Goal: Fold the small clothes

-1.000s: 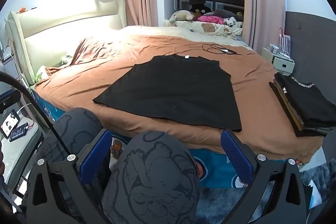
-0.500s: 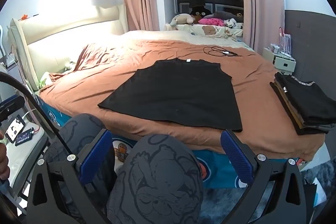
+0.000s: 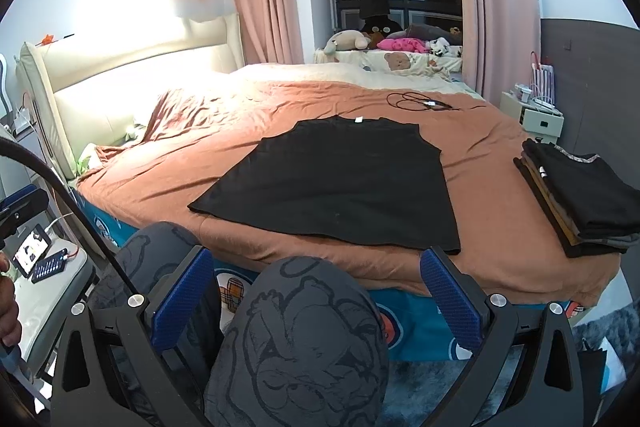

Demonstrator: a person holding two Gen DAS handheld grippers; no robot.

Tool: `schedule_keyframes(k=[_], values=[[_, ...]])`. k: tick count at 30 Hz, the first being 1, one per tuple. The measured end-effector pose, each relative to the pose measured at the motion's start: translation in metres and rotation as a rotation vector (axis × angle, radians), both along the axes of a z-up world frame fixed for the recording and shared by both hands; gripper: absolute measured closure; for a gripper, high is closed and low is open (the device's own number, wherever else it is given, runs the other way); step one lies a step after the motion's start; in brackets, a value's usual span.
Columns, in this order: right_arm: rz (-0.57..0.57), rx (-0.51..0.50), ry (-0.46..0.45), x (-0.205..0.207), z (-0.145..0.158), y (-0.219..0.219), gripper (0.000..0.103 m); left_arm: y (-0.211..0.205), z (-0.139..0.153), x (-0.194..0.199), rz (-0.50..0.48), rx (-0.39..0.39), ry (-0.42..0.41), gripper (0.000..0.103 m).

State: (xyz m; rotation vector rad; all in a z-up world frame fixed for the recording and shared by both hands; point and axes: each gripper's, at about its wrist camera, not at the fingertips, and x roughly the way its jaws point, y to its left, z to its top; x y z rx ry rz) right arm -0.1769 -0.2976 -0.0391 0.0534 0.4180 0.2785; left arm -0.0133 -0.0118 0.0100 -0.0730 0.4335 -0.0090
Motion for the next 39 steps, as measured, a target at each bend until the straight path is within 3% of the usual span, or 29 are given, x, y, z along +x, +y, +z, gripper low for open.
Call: schedule_keyframes(k=[39], values=[[-0.025,0.001,-0.016,0.0008,-0.0037,-0.0061,0.000,-0.0050,0.0023,-0.0051,0.000,0.000,-0.027,0.001]])
